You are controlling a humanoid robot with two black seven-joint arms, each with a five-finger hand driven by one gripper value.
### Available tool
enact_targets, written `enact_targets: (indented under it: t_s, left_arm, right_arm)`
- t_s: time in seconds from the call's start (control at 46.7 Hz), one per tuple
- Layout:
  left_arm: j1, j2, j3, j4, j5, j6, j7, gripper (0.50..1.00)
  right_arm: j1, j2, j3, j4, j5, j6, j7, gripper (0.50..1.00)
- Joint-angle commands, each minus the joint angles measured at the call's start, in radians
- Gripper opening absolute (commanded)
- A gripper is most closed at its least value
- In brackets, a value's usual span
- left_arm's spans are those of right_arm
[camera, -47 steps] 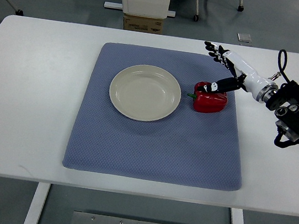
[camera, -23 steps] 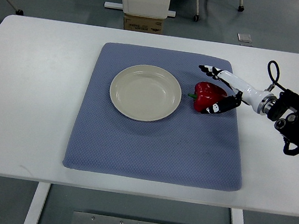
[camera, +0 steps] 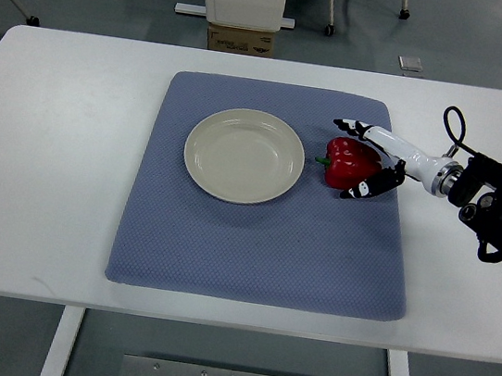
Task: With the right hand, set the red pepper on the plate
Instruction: 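Close the right hand fingers around the red pepper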
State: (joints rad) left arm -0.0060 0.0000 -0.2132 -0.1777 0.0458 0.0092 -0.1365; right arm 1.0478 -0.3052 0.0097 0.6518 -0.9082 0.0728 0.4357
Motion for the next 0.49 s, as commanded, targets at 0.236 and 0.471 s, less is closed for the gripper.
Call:
enact_targets:
  t_s: [0.236,0.471]
  left_arm:
    - [0.000,0.000,0.000,0.000,0.000,0.000,0.000,1.000]
    - [-0.002,0.000,0.000,0.001,-0.001,0.000,0.000,1.000]
  right_arm:
    - [0.000,0.003,-0.007,-0.001,0.000,0.001,0.000,0.803]
    - [0.001,0.004,-0.007,-0.004,0.002,0.001,-0.002,0.611]
